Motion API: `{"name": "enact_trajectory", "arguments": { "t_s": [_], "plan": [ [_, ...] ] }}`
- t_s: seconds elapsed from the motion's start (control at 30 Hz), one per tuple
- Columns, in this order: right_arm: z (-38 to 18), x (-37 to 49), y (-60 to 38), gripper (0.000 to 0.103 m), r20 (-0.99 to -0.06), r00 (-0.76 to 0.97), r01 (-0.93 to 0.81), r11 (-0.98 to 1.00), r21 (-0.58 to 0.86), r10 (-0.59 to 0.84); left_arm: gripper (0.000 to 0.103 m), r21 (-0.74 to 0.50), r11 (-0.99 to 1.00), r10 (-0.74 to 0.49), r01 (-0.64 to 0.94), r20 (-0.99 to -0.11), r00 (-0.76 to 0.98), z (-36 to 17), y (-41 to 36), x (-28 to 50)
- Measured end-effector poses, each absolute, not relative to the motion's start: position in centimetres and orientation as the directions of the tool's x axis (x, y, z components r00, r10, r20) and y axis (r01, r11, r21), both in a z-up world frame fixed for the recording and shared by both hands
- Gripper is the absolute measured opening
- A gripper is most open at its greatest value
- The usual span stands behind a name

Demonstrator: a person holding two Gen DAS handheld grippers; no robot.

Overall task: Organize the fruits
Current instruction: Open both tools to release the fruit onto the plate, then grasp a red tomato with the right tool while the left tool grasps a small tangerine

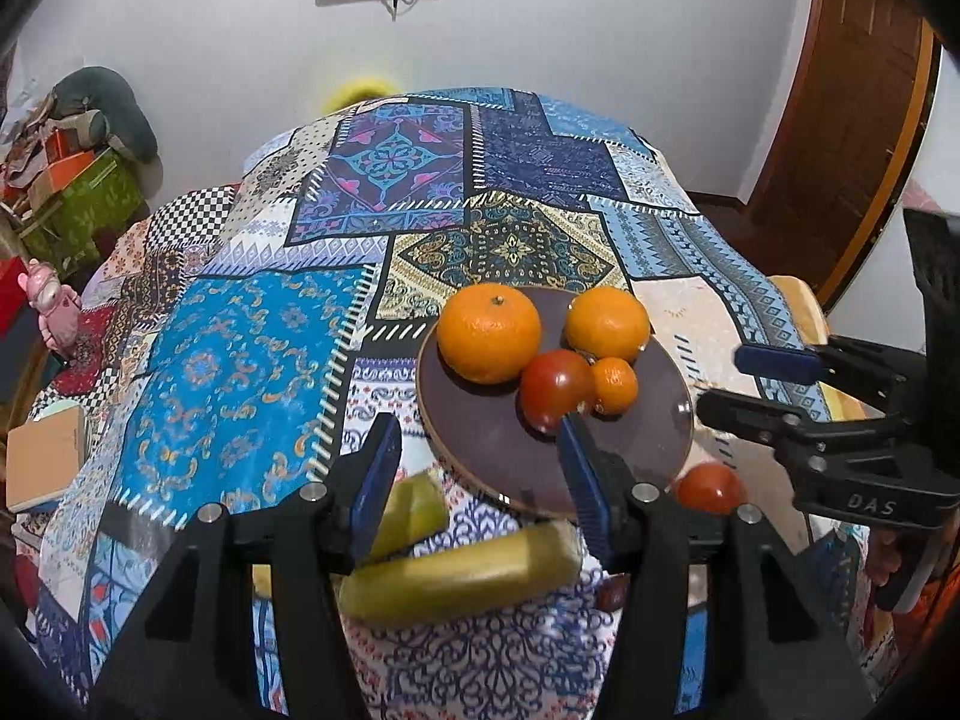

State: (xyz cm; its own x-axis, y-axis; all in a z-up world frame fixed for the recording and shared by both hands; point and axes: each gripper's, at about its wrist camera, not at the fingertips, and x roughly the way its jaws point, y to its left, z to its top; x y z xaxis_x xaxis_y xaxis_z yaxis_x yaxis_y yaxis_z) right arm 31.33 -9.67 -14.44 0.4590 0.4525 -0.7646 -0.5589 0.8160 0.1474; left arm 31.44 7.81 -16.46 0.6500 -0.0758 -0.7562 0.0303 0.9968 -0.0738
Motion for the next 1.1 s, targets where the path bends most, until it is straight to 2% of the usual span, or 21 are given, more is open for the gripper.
{"name": "enact_trajectory", "arguments": {
  "t_s": [0.1, 0.57, 0.6, 0.63, 0.7, 1.1],
  "plan": [
    [-15.3, 30.4, -10.6, 0.055, -0.779, 0.453, -0.55, 0.824, 0.139, 0.434, 0.056, -0.079, 0.996, -0.081, 0.032, -0.761, 0.644, -16.8, 7.7, 30.5],
    [-20.7, 29.7, -10.7, 0.055, -0.849, 0.338, -0.529, 0.828, 0.187, 0.407, 0.058, -0.116, 0.991, -0.129, 0.06, -0.802, 0.583, -19.2, 5.6, 29.2],
    [-20.9, 29.7, -10.8, 0.054, -0.85, 0.33, -0.528, 0.827, 0.193, 0.41, 0.058, -0.119, 0.991, -0.133, 0.063, -0.805, 0.579, -19.3, 5.3, 29.0],
    [-21.0, 29.7, -10.8, 0.049, -0.851, 0.324, -0.526, 0.826, 0.201, 0.414, 0.058, -0.119, 0.991, -0.136, 0.067, -0.806, 0.575, -19.4, 5.1, 28.9],
    [-21.1, 29.5, -11.1, 0.044, -0.848, 0.313, -0.526, 0.821, 0.221, 0.428, 0.058, -0.117, 0.99, -0.14, 0.076, -0.811, 0.568, -19.5, 4.6, 28.7],
    [-18.0, 25.3, -15.9, 0.044, -0.809, 0.409, -0.47, 0.857, 0.21, 0.423, 0.062, -0.128, 0.979, -0.194, 0.158, -0.822, 0.535, -18.8, -0.3, 25.8]
  ]
}}
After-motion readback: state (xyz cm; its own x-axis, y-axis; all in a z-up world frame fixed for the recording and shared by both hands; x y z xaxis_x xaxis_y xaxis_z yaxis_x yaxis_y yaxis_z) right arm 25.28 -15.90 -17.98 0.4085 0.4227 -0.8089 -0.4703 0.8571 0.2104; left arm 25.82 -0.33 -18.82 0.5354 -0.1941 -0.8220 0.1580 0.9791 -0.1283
